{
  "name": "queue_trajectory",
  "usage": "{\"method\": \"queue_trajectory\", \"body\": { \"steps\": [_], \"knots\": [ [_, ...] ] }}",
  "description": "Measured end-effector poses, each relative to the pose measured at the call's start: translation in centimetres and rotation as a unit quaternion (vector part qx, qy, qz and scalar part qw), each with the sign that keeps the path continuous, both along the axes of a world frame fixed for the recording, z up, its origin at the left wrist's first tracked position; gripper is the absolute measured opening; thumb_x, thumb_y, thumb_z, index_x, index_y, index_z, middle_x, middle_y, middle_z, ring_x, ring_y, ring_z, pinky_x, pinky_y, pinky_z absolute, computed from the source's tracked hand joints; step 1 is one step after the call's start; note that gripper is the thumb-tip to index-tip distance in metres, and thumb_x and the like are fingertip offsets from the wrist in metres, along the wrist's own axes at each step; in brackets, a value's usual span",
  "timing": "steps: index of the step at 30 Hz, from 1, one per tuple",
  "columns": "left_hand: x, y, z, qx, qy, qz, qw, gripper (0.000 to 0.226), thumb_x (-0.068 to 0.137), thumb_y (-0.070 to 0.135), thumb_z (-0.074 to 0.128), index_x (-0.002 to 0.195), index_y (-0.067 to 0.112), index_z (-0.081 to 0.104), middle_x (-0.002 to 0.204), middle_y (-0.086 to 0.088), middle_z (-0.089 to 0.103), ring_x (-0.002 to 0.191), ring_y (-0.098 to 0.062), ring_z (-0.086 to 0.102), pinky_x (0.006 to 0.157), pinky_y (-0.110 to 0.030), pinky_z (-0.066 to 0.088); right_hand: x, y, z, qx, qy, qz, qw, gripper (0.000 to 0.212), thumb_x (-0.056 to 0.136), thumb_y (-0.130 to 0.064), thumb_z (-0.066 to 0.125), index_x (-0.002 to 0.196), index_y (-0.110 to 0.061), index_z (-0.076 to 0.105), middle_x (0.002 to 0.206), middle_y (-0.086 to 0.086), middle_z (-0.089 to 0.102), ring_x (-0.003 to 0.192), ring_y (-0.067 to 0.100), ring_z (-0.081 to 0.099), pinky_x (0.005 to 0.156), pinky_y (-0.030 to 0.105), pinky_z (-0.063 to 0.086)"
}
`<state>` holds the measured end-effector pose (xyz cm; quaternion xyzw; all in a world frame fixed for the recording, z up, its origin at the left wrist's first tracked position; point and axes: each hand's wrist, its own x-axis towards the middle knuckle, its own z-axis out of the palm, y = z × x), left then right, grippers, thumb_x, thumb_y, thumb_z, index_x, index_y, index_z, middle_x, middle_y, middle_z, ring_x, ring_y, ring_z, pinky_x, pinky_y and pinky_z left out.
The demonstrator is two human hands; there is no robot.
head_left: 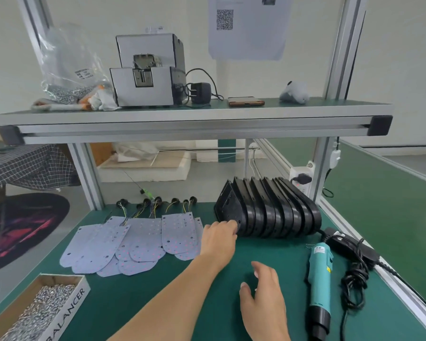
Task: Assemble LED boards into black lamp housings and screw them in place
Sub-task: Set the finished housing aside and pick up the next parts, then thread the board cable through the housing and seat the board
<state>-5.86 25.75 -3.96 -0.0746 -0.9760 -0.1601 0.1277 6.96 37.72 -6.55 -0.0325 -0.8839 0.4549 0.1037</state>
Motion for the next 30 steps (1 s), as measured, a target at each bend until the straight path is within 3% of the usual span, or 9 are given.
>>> {"method": "queue_trajectory", "body": {
  "steps": [4, 10, 15, 19, 22, 24, 25, 27, 30],
  "knots": [
    [0.3, -0.4, -0.9, -0.034, -0.007, -0.021, 0.999, 0.033, 0.092, 0.032, 0.062, 0.119, 0.017, 0.053, 0.113, -0.005, 0.057, 0.107, -0.026, 0.050, 0.094, -0.039, 0.039, 0.3, -0.1, 0.2, -0.004, -0.012, -0.001, 1.000, 0.049, 0.098, -0.018, 0.058, 0.144, -0.023, 0.041, 0.139, -0.011, 0.042, 0.123, 0.009, 0.049, 0.097, 0.029, 0.043],
    [3.3, -0.1, -0.4, -0.050, 0.051, -0.049, 0.996, 0.020, 0.096, 0.030, 0.059, 0.108, 0.014, 0.058, 0.110, -0.006, 0.054, 0.106, -0.027, 0.048, 0.088, -0.036, 0.038, 0.1, 0.3, 0.6, -0.072, 0.005, -0.016, 0.997, 0.042, 0.100, -0.015, 0.055, 0.142, -0.012, 0.047, 0.134, 0.000, 0.049, 0.117, 0.015, 0.053, 0.097, 0.032, 0.041],
    [9.6, -2.9, 0.5, -0.200, 0.104, -0.120, 0.967, 0.031, 0.060, 0.038, 0.088, 0.073, 0.031, 0.061, 0.069, 0.012, 0.053, 0.063, -0.012, 0.053, 0.059, -0.020, 0.045, 0.3, 0.1, 1.0, -0.203, 0.031, -0.041, 0.978, 0.045, 0.102, -0.029, 0.053, 0.144, -0.015, 0.047, 0.135, -0.001, 0.053, 0.117, 0.014, 0.052, 0.105, 0.033, 0.037],
    [14.1, -5.1, 0.0, -0.250, 0.099, -0.162, 0.949, 0.028, 0.055, 0.024, 0.078, 0.074, 0.031, 0.059, 0.065, 0.011, 0.047, 0.062, -0.013, 0.049, 0.065, -0.021, 0.047, 0.7, 0.1, 1.8, -0.272, 0.030, -0.058, 0.960, 0.050, 0.098, -0.034, 0.060, 0.144, -0.025, 0.045, 0.132, -0.004, 0.058, 0.113, 0.017, 0.059, 0.105, 0.043, 0.044],
    [16.1, -5.4, -0.3, -0.248, 0.149, -0.196, 0.937, 0.020, 0.057, 0.012, 0.058, 0.070, 0.028, 0.059, 0.060, 0.007, 0.041, 0.057, -0.015, 0.044, 0.067, -0.021, 0.048, 0.9, 0.1, 2.3, -0.298, 0.008, -0.059, 0.953, 0.061, 0.093, -0.028, 0.070, 0.147, -0.029, 0.043, 0.124, -0.009, 0.062, 0.102, 0.003, 0.061, 0.097, 0.036, 0.044],
    [16.8, -6.0, 0.0, -0.243, 0.176, -0.236, 0.924, 0.006, 0.069, 0.021, 0.060, 0.068, 0.027, 0.058, 0.059, 0.007, 0.040, 0.055, -0.014, 0.043, 0.069, -0.021, 0.049, 1.0, 0.1, 2.4, -0.295, -0.018, -0.054, 0.954, 0.063, 0.090, -0.018, 0.074, 0.145, -0.032, 0.047, 0.110, -0.013, 0.068, 0.096, -0.002, 0.060, 0.095, 0.034, 0.042],
    [16.8, -6.5, 0.3, -0.241, 0.163, -0.249, 0.924, 0.012, 0.078, 0.036, 0.060, 0.070, 0.028, 0.058, 0.060, 0.009, 0.042, 0.058, -0.013, 0.044, 0.071, -0.021, 0.049, 1.0, 0.2, 2.4, -0.286, -0.034, -0.051, 0.956, 0.062, 0.089, -0.013, 0.074, 0.143, -0.033, 0.050, 0.104, -0.014, 0.069, 0.093, -0.002, 0.061, 0.093, 0.033, 0.042],
    [16.3, -7.8, 1.2, -0.158, 0.106, -0.269, 0.944, 0.033, 0.089, 0.057, 0.052, 0.076, 0.027, 0.057, 0.068, 0.008, 0.046, 0.067, -0.011, 0.045, 0.075, -0.025, 0.045, 1.0, 0.2, 2.6, -0.262, -0.055, -0.048, 0.962, 0.061, 0.085, -0.007, 0.072, 0.137, -0.035, 0.056, 0.096, -0.016, 0.069, 0.088, -0.003, 0.061, 0.087, 0.030, 0.041],
    [12.7, -10.8, 3.2, 0.133, 0.040, -0.114, 0.984, 0.030, 0.095, 0.045, 0.052, 0.073, 0.023, 0.051, 0.071, 0.006, 0.049, 0.072, -0.012, 0.047, 0.070, -0.029, 0.040, 1.0, 0.0, 2.5, -0.234, -0.056, -0.030, 0.970, 0.051, 0.083, 0.000, 0.071, 0.123, -0.032, 0.068, 0.083, -0.018, 0.072, 0.075, -0.007, 0.062, 0.070, 0.012, 0.043]
  ]
}}
